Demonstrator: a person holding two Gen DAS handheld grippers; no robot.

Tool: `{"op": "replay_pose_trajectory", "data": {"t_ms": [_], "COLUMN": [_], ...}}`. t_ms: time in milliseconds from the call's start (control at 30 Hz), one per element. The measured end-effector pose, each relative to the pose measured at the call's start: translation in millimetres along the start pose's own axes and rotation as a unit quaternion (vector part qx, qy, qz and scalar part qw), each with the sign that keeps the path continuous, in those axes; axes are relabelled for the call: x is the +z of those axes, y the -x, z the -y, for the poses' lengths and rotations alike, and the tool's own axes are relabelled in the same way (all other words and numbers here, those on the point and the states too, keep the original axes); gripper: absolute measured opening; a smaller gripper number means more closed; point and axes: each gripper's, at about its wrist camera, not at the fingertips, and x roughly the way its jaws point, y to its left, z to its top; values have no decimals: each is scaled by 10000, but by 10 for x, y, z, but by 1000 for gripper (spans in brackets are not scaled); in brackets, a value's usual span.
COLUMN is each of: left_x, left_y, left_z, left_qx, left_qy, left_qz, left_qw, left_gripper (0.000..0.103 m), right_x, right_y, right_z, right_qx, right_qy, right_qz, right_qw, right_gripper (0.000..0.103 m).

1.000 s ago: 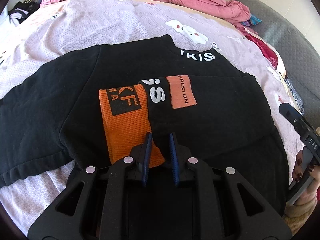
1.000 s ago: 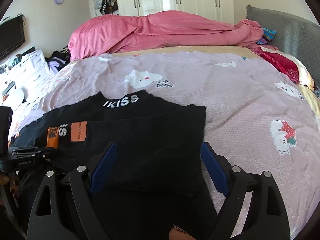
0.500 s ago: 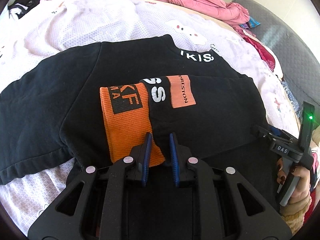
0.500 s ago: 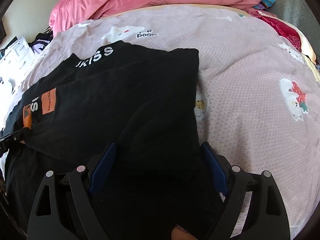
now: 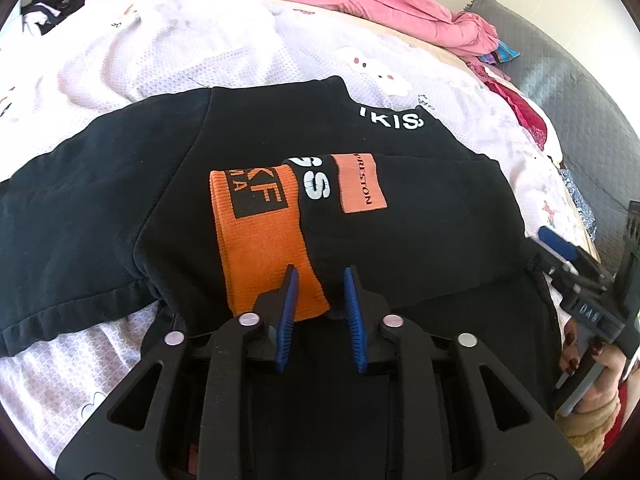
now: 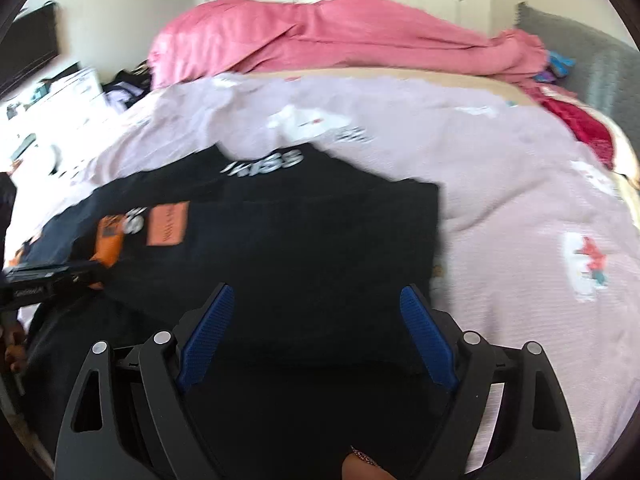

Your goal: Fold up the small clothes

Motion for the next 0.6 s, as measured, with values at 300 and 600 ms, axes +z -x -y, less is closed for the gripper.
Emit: {"op": "replay_pose_trajectory", "data": {"t_ms": [300, 600], "left_x": [-52, -116], "left_y": [112, 286], "left_z": [1, 3], "left_qx": [-20, 152], "left_qy": [20, 0], "left_qz": [54, 259], "left_qw": [10000, 9995], "left_gripper": [38, 52], "right_x": [-68, -34], "right_y": [-326, -133], "right_z": [45, 37], "right_qx": [30, 249], "right_qy": [-164, -432], "right_qz": [-748, -579], "right_qw": [9971, 9971], "right_gripper": [85, 85]}}
